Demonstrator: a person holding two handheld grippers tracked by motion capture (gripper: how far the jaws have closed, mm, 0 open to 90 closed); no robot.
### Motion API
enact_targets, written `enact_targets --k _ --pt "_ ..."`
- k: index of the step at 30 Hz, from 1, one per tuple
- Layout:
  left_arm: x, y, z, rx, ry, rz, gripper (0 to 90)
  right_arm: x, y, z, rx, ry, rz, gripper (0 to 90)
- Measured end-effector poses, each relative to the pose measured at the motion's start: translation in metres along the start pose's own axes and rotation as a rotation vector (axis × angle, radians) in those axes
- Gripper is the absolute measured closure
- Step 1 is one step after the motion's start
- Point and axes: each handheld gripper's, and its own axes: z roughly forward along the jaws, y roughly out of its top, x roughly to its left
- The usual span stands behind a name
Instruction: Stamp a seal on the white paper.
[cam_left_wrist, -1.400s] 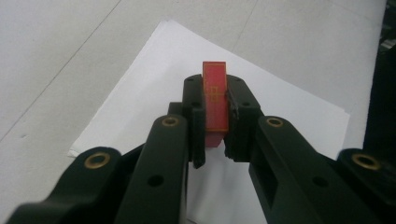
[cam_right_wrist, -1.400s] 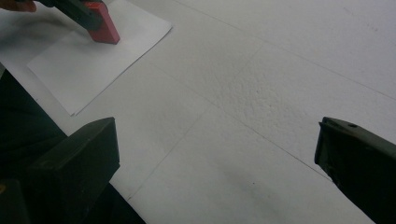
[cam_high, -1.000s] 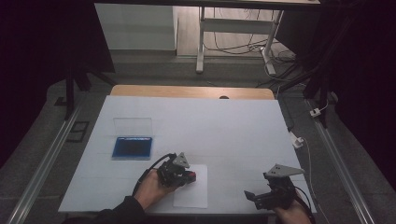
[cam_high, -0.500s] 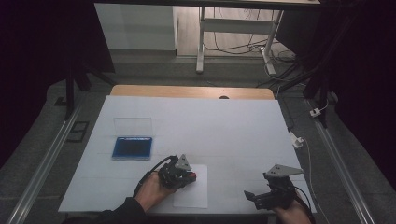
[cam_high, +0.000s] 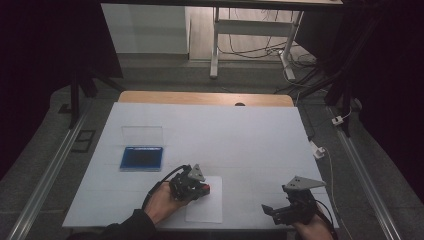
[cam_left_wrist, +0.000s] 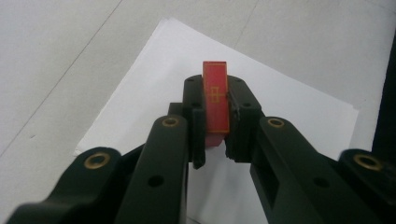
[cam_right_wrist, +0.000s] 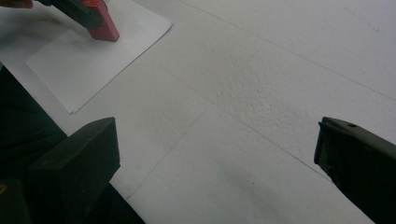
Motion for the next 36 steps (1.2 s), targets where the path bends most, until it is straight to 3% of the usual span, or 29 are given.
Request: enact_targets --k 10,19,36 --pt "0.000 0.002 -0.004 -0.007 0.011 0.016 79.3 0.000 0.000 -0.001 -0.006 0.002 0.005 0.3" --pt "0.002 0.003 -0.012 -0.039 -0.012 0.008 79.3 -0.001 -0.001 -0.001 -0.010 0.003 0.011 0.3" --pt "0.008 0.000 -0.031 -0.094 -0.014 -0.020 79.2 -0.002 -0.001 -0.001 -0.012 0.004 0.012 0.3"
